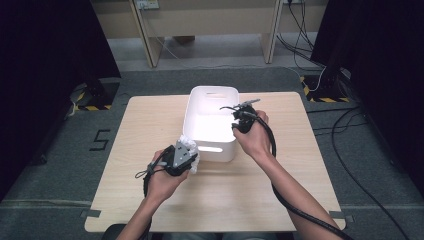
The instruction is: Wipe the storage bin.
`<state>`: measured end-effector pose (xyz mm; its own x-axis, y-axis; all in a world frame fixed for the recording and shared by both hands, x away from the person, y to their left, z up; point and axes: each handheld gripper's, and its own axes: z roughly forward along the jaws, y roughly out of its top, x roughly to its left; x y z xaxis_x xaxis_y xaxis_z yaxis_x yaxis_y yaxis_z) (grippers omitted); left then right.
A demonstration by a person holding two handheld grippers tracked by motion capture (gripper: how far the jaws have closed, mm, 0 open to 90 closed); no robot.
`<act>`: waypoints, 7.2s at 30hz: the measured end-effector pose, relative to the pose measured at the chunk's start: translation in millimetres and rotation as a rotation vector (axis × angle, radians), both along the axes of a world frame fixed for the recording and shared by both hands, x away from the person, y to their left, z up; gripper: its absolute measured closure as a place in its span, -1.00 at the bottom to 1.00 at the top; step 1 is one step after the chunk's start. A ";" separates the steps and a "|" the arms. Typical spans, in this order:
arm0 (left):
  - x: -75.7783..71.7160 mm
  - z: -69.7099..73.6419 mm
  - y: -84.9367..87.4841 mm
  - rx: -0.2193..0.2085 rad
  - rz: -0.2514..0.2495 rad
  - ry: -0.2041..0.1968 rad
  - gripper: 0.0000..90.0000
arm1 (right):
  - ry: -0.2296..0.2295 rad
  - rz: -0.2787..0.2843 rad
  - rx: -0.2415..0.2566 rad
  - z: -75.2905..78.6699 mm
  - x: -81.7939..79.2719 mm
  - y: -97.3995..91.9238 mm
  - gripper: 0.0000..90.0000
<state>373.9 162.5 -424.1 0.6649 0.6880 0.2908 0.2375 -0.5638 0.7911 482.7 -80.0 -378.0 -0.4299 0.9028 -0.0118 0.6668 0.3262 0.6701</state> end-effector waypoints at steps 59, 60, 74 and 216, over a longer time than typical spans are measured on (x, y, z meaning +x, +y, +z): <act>0.0 -6.5 -6.7 0.016 0.051 0.057 0.65 | -0.060 0.071 -0.022 -13.8 -19.9 -3.9 0.48; 0.2 -7.6 -6.5 0.023 0.051 0.060 0.65 | -0.062 0.071 -0.022 -13.8 -20.0 -3.8 0.48; 3.4 -30.8 -9.0 0.041 0.052 0.087 0.65 | -0.065 0.071 -0.024 -13.9 -21.5 -2.4 0.48; 15.5 -45.2 -58.0 0.104 -0.008 0.146 0.66 | -0.074 0.031 -0.035 -14.2 -23.2 1.8 0.49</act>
<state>389.4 104.5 -469.3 0.7107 0.6535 0.2605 0.3403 -0.6434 0.6858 459.5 -78.2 -392.2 -0.4539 0.8878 -0.0758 0.6049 0.3695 0.7054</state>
